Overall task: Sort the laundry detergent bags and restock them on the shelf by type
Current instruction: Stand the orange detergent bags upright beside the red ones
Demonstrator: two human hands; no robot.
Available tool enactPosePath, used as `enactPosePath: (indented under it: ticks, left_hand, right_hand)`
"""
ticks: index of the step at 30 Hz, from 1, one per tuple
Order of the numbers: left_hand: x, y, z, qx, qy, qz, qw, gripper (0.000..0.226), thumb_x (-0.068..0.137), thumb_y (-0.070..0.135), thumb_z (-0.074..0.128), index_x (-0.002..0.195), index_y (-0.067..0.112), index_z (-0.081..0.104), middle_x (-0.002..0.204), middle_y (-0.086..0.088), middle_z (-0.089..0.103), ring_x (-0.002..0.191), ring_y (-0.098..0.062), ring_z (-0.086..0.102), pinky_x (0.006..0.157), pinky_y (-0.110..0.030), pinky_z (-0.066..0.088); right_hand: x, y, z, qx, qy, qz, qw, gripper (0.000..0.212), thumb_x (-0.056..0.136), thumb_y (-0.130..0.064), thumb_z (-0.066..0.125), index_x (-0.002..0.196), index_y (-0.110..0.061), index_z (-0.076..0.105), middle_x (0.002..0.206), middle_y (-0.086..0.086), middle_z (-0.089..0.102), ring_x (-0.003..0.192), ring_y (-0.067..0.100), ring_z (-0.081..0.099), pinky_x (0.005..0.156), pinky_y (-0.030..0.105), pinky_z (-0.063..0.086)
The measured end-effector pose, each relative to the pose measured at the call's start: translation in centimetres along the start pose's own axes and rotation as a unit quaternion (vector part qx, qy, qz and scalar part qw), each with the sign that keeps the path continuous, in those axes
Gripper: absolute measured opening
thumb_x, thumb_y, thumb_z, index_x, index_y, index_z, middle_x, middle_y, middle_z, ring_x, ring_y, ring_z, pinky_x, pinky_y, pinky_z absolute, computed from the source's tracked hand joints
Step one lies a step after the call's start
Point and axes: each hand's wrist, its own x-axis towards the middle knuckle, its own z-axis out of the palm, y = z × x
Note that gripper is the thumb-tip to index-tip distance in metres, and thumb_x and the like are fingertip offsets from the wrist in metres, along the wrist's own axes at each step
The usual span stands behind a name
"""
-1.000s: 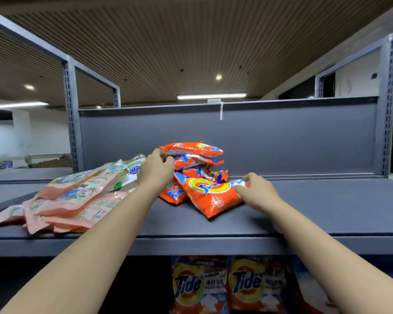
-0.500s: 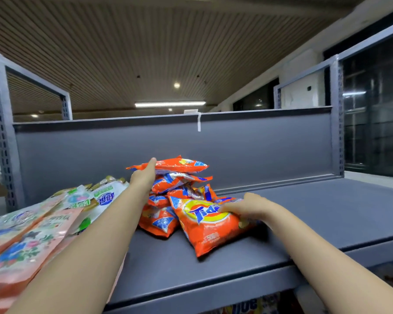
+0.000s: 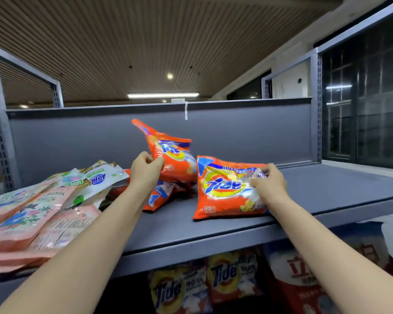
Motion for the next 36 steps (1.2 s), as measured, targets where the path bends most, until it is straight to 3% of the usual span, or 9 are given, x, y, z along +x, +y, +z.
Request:
enactPosePath:
  ticks: [4, 8, 10, 14, 17, 19, 24, 28, 36]
  left_hand:
    - [-3.9, -0.9, -1.1, 0.012, -0.035, -0.007, 0.999, 0.018, 0.057, 0.015, 0.054, 0.062, 0.015, 0.038, 0.065, -0.005, 0.044, 0.062, -0.016, 0.038, 0.055, -0.03, 0.031]
    - [-5.9, -2.2, -1.7, -0.06, -0.064, -0.116, 0.989, 0.01, 0.044, 0.02, 0.054, 0.052, 0.019, 0.048, 0.062, -0.004, 0.043, 0.055, -0.015, 0.041, 0.05, -0.024, 0.031]
    - [-6.1, -2.1, -2.0, -0.125, -0.062, -0.176, 0.975, 0.017, 0.054, 0.028, 0.066, 0.06, 0.02, 0.053, 0.06, 0.0, 0.056, 0.056, -0.017, 0.048, 0.056, -0.026, 0.038]
    - [-5.4, -2.1, -1.7, -0.168, -0.082, -0.257, 0.948, 0.036, 0.078, 0.042, 0.072, 0.101, 0.015, 0.065, 0.093, -0.006, 0.073, 0.085, -0.022, 0.068, 0.085, -0.037, 0.052]
    - [-5.6, -0.8, -1.0, -0.188, -0.043, -0.287, 0.938, 0.022, 0.091, 0.031, 0.06, 0.103, 0.012, 0.059, 0.084, -0.008, 0.066, 0.07, -0.022, 0.063, 0.061, -0.035, 0.054]
    - [-5.4, -0.2, -0.5, -0.207, -0.017, -0.279, 0.938, 0.025, 0.095, 0.024, 0.055, 0.115, 0.01, 0.056, 0.082, -0.008, 0.065, 0.067, -0.021, 0.062, 0.061, -0.034, 0.053]
    - [-6.9, 1.5, 0.4, -0.239, 0.096, -0.238, 0.936, 0.031, 0.093, 0.02, 0.058, 0.12, 0.007, 0.051, 0.108, -0.012, 0.065, 0.092, -0.028, 0.066, 0.083, -0.044, 0.054]
    - [-9.3, 1.8, -0.4, -0.143, 0.255, -0.175, 0.94, 0.036, 0.091, 0.031, 0.056, 0.117, 0.006, 0.054, 0.118, -0.012, 0.061, 0.105, -0.03, 0.06, 0.096, -0.043, 0.047]
    - [-15.2, 4.0, -1.8, -0.021, 0.256, -0.03, 0.966, 0.039, 0.1, 0.04, 0.037, 0.067, 0.02, 0.044, 0.064, 0.005, 0.044, 0.057, -0.01, 0.041, 0.047, -0.015, 0.034]
  right_hand:
    - [-1.9, 0.2, -0.5, 0.056, 0.104, -0.08, 0.99, 0.013, 0.088, -0.015, 0.058, 0.093, -0.018, 0.047, 0.086, 0.001, 0.058, 0.084, 0.03, 0.055, 0.075, 0.037, 0.041]
    - [-2.7, 1.3, -1.2, 0.112, 0.165, -0.104, 0.974, 0.013, 0.088, -0.012, 0.057, 0.096, -0.013, 0.048, 0.1, 0.009, 0.061, 0.088, 0.032, 0.057, 0.069, 0.03, 0.035]
    - [-2.6, 1.7, -1.5, 0.136, 0.152, -0.107, 0.973, 0.018, 0.084, -0.013, 0.061, 0.089, -0.017, 0.044, 0.102, 0.011, 0.058, 0.088, 0.031, 0.057, 0.07, 0.029, 0.037]
    - [-2.6, 0.7, -2.5, 0.255, 0.07, -0.033, 0.964, 0.04, 0.077, -0.023, 0.075, 0.1, -0.017, 0.044, 0.097, 0.001, 0.059, 0.078, 0.014, 0.061, 0.064, 0.027, 0.048]
    - [-2.1, -0.1, -3.0, 0.263, 0.002, -0.026, 0.964, 0.03, 0.08, -0.027, 0.074, 0.1, -0.017, 0.054, 0.095, -0.001, 0.065, 0.082, 0.015, 0.066, 0.072, 0.034, 0.055]
    - [-2.0, -0.5, -3.2, 0.246, -0.014, -0.046, 0.968, 0.007, 0.087, -0.026, 0.066, 0.086, -0.025, 0.059, 0.092, 0.0, 0.069, 0.084, 0.018, 0.068, 0.079, 0.043, 0.057]
    - [-2.1, -1.0, -3.4, 0.267, -0.012, -0.034, 0.963, 0.012, 0.094, -0.028, 0.055, 0.083, -0.029, 0.057, 0.093, -0.002, 0.069, 0.086, 0.019, 0.069, 0.083, 0.046, 0.056]
    - [-2.8, -0.5, -4.8, 0.175, 0.074, -0.079, 0.979, 0.013, 0.095, -0.033, 0.051, 0.094, -0.024, 0.06, 0.09, -0.004, 0.067, 0.091, 0.024, 0.065, 0.088, 0.042, 0.05]
    - [-4.2, 1.4, -9.7, 0.139, 0.141, -0.163, 0.967, 0.024, 0.098, -0.029, 0.048, 0.106, -0.011, 0.063, 0.099, 0.005, 0.068, 0.092, 0.024, 0.058, 0.072, 0.024, 0.032]
